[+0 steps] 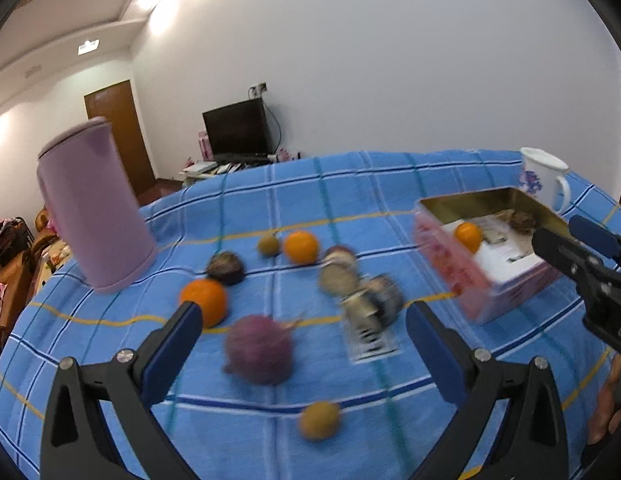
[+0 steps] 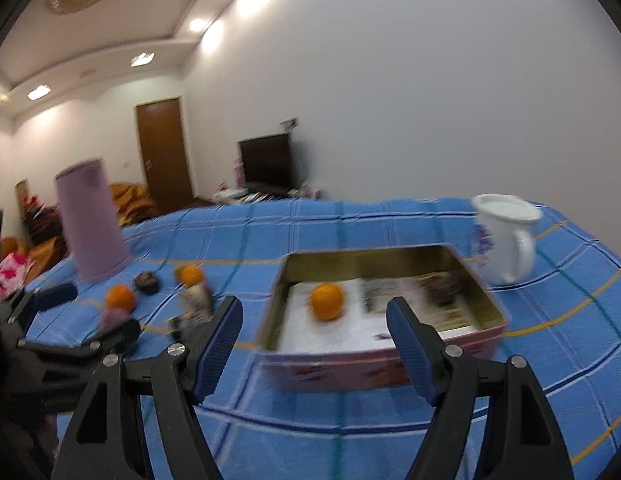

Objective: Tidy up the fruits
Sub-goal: 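Move both tools back toward the fruits and grasp the kiwi with the right tool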

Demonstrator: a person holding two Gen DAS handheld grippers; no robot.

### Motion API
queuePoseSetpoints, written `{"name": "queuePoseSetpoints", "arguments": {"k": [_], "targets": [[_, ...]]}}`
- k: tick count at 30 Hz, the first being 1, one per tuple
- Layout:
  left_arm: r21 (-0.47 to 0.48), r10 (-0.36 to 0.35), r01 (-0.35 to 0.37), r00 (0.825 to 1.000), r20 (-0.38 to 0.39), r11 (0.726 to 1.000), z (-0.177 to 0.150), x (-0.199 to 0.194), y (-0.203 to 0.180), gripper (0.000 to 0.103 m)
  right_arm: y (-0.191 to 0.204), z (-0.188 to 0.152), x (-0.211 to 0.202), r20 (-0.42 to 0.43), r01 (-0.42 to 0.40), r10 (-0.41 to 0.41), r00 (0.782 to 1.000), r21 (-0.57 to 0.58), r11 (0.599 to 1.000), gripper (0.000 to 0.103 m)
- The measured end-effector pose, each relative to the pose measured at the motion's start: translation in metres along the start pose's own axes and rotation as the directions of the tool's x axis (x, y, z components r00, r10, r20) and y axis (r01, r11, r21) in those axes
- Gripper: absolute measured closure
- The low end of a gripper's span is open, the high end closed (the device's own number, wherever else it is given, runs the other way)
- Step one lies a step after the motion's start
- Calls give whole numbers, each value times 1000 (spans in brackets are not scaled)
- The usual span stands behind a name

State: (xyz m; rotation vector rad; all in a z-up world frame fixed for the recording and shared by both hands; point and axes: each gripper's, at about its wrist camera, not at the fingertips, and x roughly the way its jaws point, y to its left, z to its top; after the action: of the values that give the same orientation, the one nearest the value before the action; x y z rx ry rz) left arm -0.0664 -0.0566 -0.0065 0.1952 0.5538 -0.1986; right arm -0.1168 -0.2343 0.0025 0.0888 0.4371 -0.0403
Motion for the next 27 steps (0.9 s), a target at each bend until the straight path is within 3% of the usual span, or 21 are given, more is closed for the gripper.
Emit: {"name": "queuePoseSetpoints", "arguments": {"k": [6,10,16,22,24,25,27], "targets": [[-42,16,-18,998,-66,999,-18,3,55,0,42,-7,15,-110,-144,137,985,-63,988,28],[-94,-16,6,995,-100,996,-24,7,84,0,78,-16,35,-249,-254,220,943,-115,960,28],[-123,-39,24,992,-121,992,-28,6,113,0,121,-26,46,-330,-330,251,910,-210,920,28],[-149,-25,3,989,-145,989,-34,9,132,0,146,-35,67,-447,-391,263,855,-223,893,42],[-141,-25,3,987,-158,990,-35,11,134,0,151,-38,75,-484,-407,262,835,-221,886,55],[-136,-25,3,987,-160,991,-36,11,134,0,153,-39,77,-501,-417,264,824,-221,882,56],[-123,-30,9,986,-164,992,-36,13,131,0,156,-39,76,-499,-424,265,825,-237,874,66]]}}
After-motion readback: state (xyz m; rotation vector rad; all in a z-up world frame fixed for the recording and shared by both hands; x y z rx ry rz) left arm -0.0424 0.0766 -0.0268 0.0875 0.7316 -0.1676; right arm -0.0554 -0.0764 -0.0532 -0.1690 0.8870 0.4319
